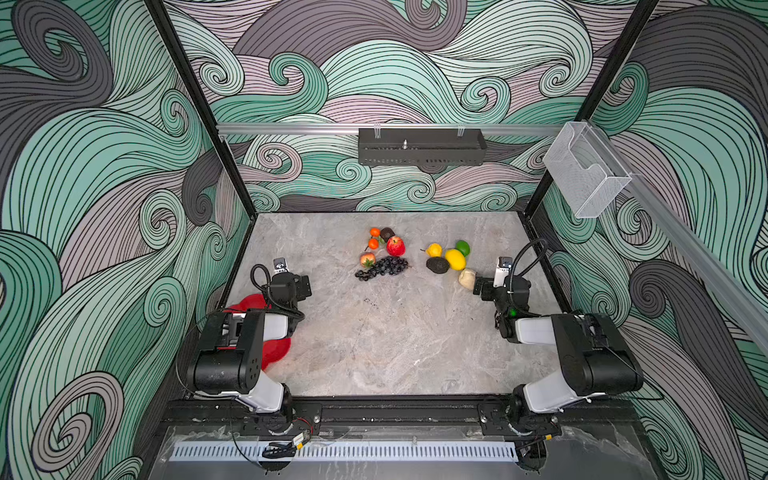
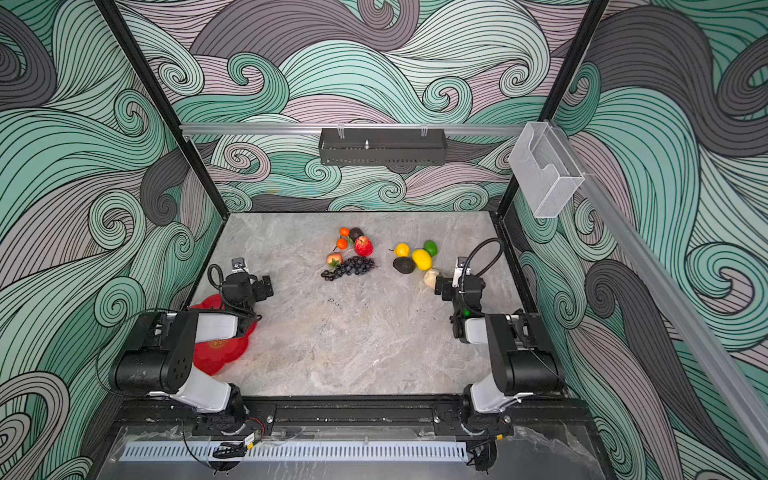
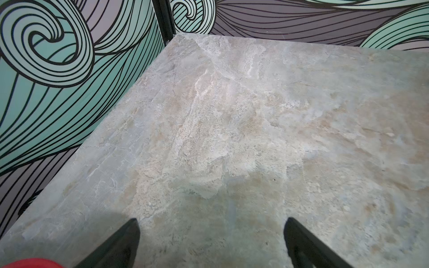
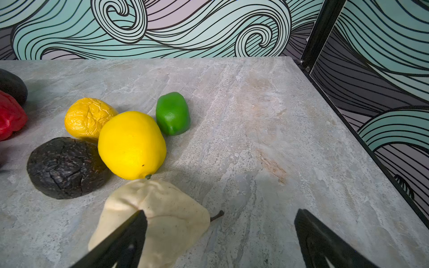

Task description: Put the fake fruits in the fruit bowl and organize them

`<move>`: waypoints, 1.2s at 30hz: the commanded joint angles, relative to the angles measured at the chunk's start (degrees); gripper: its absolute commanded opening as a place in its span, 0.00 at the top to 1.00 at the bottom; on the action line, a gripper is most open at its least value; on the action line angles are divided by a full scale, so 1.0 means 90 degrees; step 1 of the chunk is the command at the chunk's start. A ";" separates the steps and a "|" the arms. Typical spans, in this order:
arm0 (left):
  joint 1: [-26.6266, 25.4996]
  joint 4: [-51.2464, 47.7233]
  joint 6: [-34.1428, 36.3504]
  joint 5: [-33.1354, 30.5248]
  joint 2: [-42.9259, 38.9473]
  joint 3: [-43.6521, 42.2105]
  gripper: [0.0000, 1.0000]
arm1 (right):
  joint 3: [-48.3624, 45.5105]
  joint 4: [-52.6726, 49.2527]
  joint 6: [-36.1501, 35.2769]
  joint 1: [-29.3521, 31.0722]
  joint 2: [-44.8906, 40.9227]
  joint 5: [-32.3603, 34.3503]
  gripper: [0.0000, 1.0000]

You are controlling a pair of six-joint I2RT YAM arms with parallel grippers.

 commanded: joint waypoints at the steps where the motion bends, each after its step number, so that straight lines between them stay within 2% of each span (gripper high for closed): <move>1: 0.0001 0.0094 -0.0063 -0.0085 -0.0137 0.0087 0.01 | 0.0063 0.0047 0.0010 -0.0024 -0.0062 -0.0052 0.00; 28: 0.0019 0.0090 -0.0083 -0.0026 -0.0164 0.0072 0.01 | 0.0056 0.0044 0.0010 -0.0024 -0.0060 -0.0056 0.00; 31: -0.0054 -0.0086 0.0121 0.0158 -0.0373 0.0085 0.01 | 0.0034 0.0088 -0.0029 -0.0024 -0.0081 -0.0163 0.00; 33: -0.0177 0.0302 0.0180 -0.0188 -0.0531 -0.0176 0.01 | 0.0146 -0.0231 -0.0253 0.0002 -0.0169 -0.0637 0.00; 34: -0.0286 0.0382 0.0289 -0.0413 -0.0695 -0.0261 0.01 | 0.0091 -0.0135 -0.0263 0.0022 -0.0248 -0.0604 0.00; 36: -0.0594 -0.0264 0.0442 -0.0733 -0.1211 -0.0131 0.01 | -0.0034 -0.0115 -0.0378 0.0116 -0.0499 -0.0559 0.00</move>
